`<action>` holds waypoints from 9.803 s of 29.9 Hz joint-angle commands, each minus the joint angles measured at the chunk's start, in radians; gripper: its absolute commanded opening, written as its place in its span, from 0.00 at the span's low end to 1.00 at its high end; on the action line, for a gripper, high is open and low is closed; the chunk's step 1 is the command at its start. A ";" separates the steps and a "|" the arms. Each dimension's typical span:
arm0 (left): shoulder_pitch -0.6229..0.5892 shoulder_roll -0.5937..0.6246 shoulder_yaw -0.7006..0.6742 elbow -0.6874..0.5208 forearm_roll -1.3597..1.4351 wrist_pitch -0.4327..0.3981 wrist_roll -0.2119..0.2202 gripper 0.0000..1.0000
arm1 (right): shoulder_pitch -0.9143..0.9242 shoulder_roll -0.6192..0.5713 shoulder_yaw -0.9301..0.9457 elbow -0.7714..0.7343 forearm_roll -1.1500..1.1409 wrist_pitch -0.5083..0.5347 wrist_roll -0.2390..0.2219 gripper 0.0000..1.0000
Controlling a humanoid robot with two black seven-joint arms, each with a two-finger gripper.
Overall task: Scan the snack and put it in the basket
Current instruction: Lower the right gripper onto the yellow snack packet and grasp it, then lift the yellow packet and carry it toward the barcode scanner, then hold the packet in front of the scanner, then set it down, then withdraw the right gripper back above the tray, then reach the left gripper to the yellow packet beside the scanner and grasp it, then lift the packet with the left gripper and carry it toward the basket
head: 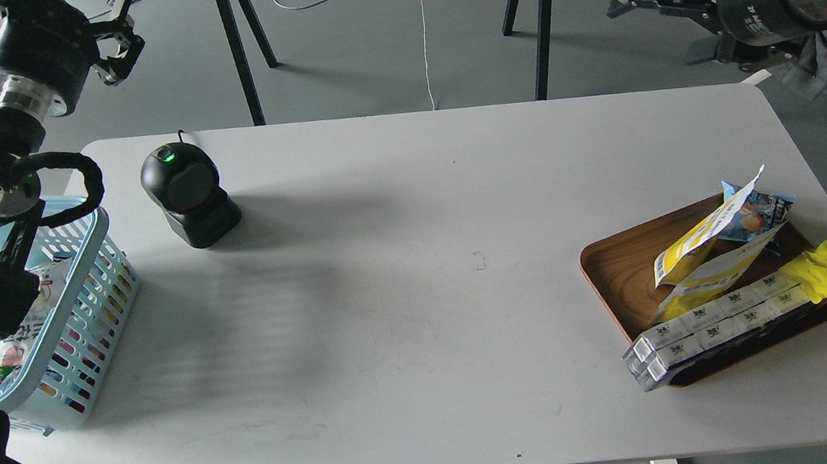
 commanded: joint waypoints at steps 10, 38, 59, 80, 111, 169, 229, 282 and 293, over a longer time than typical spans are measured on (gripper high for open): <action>0.001 0.008 0.000 -0.001 0.000 -0.004 -0.001 1.00 | -0.119 -0.073 -0.076 0.041 0.058 -0.127 -0.027 0.99; 0.001 0.002 0.003 -0.001 0.000 -0.001 -0.001 1.00 | -0.543 -0.193 0.237 -0.008 0.083 -0.262 -0.025 0.54; -0.001 0.002 0.005 -0.001 0.000 0.003 -0.001 1.00 | -0.553 -0.235 0.272 -0.007 0.083 -0.256 -0.027 0.00; -0.001 0.005 0.008 -0.001 0.000 0.006 0.000 1.00 | -0.529 -0.294 0.607 -0.002 0.334 -0.344 -0.014 0.00; -0.002 0.008 0.008 -0.001 0.000 0.011 0.000 1.00 | -0.990 0.281 1.050 -0.243 0.327 -0.651 0.032 0.00; -0.022 0.045 0.022 -0.001 0.006 0.012 0.010 1.00 | -0.891 0.405 1.118 -0.375 0.322 -0.610 0.033 0.91; -0.007 0.134 0.666 -0.556 2.021 0.123 0.039 0.95 | -1.757 -0.058 2.155 -0.716 0.290 0.235 0.220 0.96; 0.084 0.476 0.615 -0.832 2.021 0.046 0.042 0.00 | -1.738 -0.012 2.145 -0.717 0.233 0.206 0.216 0.96; 0.082 0.527 0.614 -0.907 2.021 -0.034 0.065 0.00 | -1.735 -0.012 2.145 -0.716 0.232 0.206 0.216 0.96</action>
